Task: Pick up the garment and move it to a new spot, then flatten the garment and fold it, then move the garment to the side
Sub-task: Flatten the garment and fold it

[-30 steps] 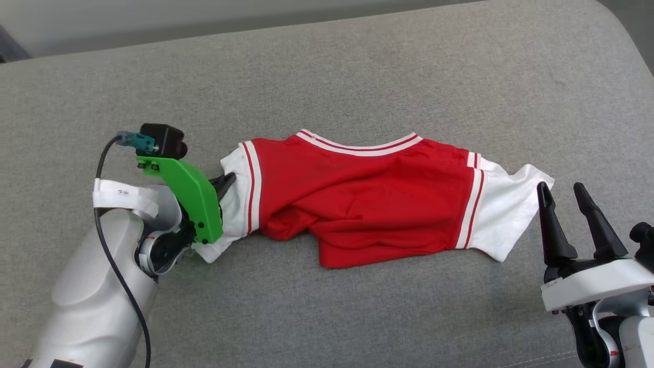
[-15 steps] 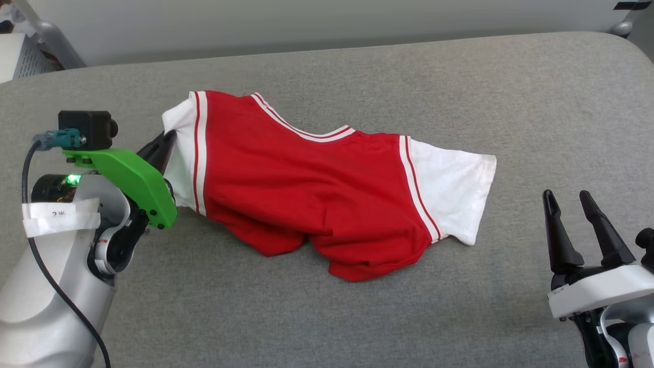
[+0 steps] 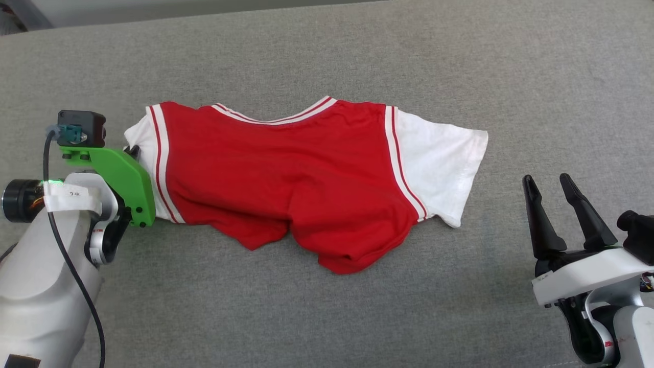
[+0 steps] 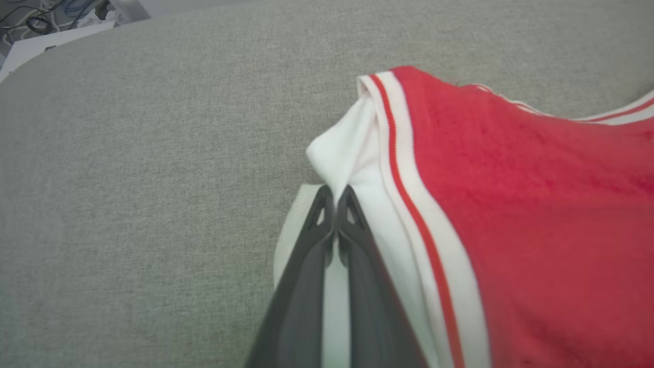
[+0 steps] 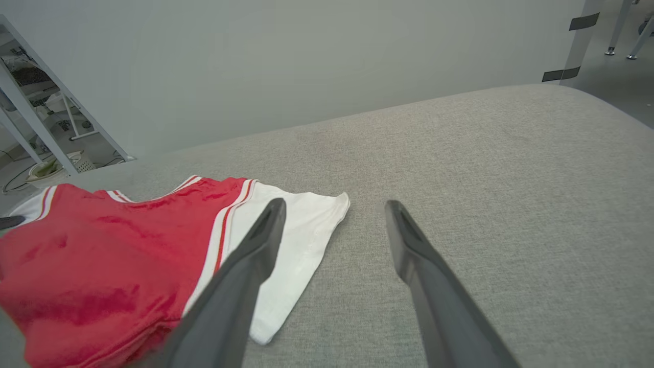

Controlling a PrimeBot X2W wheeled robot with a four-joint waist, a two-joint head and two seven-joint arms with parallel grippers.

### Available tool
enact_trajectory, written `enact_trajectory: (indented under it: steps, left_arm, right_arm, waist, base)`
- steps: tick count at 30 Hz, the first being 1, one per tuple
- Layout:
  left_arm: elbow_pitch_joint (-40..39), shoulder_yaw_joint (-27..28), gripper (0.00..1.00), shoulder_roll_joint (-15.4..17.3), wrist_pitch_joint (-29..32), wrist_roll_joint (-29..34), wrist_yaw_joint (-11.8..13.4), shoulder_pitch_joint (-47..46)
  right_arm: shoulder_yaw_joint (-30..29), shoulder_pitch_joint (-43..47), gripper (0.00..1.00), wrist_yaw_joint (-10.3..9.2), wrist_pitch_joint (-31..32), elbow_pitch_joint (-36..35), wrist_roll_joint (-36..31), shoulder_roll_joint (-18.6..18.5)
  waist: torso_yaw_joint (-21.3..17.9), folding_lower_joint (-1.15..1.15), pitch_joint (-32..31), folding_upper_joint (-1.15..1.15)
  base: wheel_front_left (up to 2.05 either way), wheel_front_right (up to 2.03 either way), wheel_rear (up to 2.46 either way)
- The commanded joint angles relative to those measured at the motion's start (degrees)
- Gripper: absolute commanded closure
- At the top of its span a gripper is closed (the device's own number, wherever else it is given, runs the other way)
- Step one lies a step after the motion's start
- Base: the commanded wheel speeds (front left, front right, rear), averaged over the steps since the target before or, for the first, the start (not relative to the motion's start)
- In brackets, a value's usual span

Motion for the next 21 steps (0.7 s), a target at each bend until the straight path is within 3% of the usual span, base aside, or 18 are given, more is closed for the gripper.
enact_trajectory:
  steps: [1,2,3,14,21]
  left_arm:
    - [1.63,-0.59,1.00,-0.48,-0.25,0.52,-0.70,-1.37]
    - [3.37,-0.98,0.22,-0.73,-0.31,0.60,-1.30,-1.92]
    - [4.88,-1.52,0.00,-0.83,-0.73,1.08,-1.81,-2.55]
    - [10.62,-3.30,0.00,-4.20,-15.59,3.19,-5.35,-2.93]
    - [4.90,-2.59,0.00,-7.01,-26.89,2.86,-4.49,2.55]
  right_arm:
    - [0.20,-0.99,0.00,-0.03,-0.31,0.22,0.11,-0.05]
    - [0.29,-1.11,0.00,-0.03,-0.39,0.37,0.11,-0.06]
    - [0.36,-1.21,0.00,-0.03,-0.45,0.53,0.11,-0.06]
    - [-0.73,-0.31,0.00,-0.03,-0.22,1.40,-0.03,-0.70]
    - [-2.20,1.59,0.00,-0.03,0.97,0.54,-0.17,-1.74]
  waist:
    - [-0.96,0.00,1.15,0.00]
    - [-1.04,0.00,1.29,0.00]
    - [-1.10,0.00,1.37,0.00]
    - [1.59,0.00,-2.86,0.00]
    - [4.92,0.00,-7.39,0.00]
  base:
    - [0.00,0.00,0.00]
    - [0.00,0.00,0.00]
    - [0.00,0.00,0.00]
    - [0.00,0.00,0.00]
    - [0.00,0.00,0.00]
